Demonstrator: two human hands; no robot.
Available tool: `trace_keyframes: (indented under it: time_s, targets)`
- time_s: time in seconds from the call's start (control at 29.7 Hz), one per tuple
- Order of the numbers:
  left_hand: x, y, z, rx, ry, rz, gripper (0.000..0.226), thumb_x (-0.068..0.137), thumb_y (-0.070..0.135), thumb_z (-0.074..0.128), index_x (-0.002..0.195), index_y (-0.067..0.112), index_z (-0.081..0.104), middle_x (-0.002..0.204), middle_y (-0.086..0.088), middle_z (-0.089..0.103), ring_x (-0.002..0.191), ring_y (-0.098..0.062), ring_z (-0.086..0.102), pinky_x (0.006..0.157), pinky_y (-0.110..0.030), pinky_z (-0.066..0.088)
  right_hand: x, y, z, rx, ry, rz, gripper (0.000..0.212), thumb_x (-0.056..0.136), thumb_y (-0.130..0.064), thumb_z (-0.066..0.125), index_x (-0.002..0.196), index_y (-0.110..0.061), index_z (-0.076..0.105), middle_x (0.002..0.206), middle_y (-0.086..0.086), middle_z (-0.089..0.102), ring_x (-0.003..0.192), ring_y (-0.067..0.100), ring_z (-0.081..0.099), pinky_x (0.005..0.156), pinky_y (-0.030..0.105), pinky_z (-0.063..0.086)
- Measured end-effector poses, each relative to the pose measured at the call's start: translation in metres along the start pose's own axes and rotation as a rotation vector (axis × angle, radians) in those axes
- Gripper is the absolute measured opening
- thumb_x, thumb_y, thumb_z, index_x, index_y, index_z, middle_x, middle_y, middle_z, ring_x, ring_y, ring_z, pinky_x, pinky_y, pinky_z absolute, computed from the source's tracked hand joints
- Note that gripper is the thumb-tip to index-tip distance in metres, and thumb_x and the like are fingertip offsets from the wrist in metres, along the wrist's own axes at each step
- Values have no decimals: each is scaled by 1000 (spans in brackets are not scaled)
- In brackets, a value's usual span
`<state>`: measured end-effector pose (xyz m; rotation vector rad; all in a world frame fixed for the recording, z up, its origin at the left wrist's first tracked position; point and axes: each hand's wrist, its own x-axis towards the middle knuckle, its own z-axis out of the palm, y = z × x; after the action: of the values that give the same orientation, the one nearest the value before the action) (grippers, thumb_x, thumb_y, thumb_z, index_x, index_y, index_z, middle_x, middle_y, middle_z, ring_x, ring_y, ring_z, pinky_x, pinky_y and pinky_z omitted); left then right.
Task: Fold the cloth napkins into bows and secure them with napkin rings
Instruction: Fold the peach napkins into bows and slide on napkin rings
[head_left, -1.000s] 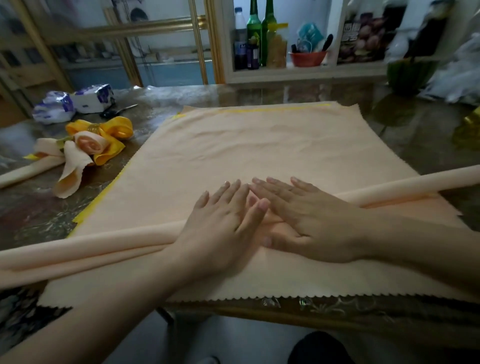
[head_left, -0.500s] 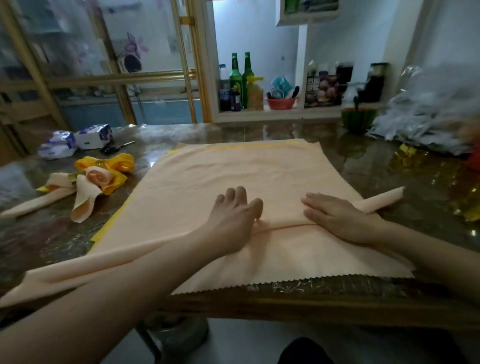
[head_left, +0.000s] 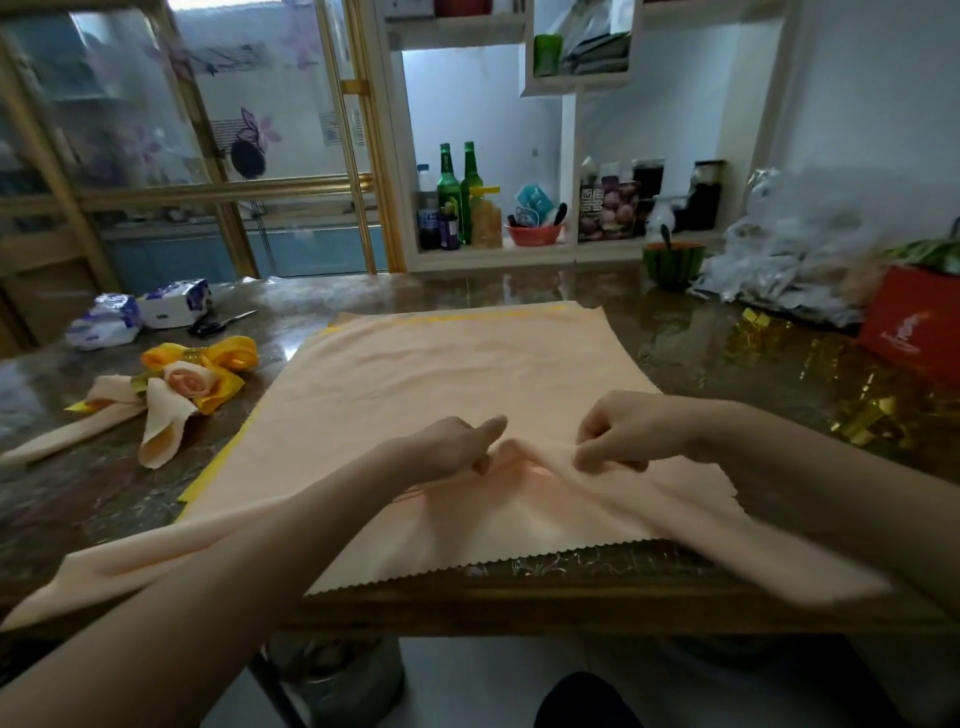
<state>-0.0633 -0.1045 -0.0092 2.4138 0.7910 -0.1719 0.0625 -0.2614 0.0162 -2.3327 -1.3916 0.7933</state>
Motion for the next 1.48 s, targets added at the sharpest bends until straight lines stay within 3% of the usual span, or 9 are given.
trace_keyframes:
  time_s: [0.1,0.2,0.47,0.57,0.78,0.88,1.11,1.38,1.48]
  targets:
    - [0,3,-5,-41,-41,-72,62,94,60,24,76,12,59,73,0,46,67,-16,42,72,-28,36,-10,-36,32,255,82,-69,17,90,-22,57,84,-8,63,70,0,56,52,5,49,47,15,41]
    - [1,-4,-12,-138,-108,-94,37,94,46,46,74,14,47,64,0,37,52,-13,29,52,-26,25,-5,-60,81,170,205,-271,28,90,-22,56,91,4,66,83,12,65,63,13,60,58,20,52]
    - [-5,-23,-17,-186,-180,12,13,92,14,53,100,10,62,87,-11,51,70,-13,43,65,-26,37,29,-40,72,162,547,-403,8,87,-17,62,94,-18,63,92,-6,54,70,-2,46,65,8,38]
    - [-4,-26,-13,-184,-113,15,15,86,21,64,98,13,69,102,-14,65,88,-17,54,85,-36,47,39,-31,73,197,437,-417,13,86,-15,65,98,-18,64,104,-3,50,75,5,47,70,8,40]
    - [-2,-46,-25,-370,96,-12,11,80,8,70,86,13,62,81,-3,58,69,-11,53,62,-18,45,41,-24,72,-52,402,-438,26,87,-26,64,112,-26,62,118,-4,45,103,3,43,84,11,34]
    - [-7,-73,-45,-68,227,-29,10,80,17,71,89,15,68,87,1,63,76,-10,56,64,-16,43,43,-36,67,-278,384,-418,30,88,-28,62,117,-22,60,135,-3,37,123,15,34,103,26,31]
    - [-21,-99,-56,64,2,-164,22,87,42,61,94,22,68,92,-1,62,76,-10,53,65,-19,43,47,-44,49,-146,121,-392,28,88,-20,61,116,-16,57,119,3,50,95,11,43,84,24,40]
    - [-19,-97,-73,314,-241,-281,24,86,46,60,92,22,62,89,4,60,76,-7,55,70,-18,48,62,-45,47,-89,171,-389,25,83,-14,64,107,-16,64,102,-7,49,92,8,45,74,18,39]
    - [-7,-84,-76,376,-220,-318,24,87,39,63,79,17,59,75,-1,58,61,-10,54,56,-16,49,75,-48,42,-90,216,-377,21,80,-15,65,101,-15,66,100,-6,52,90,9,47,70,19,40]
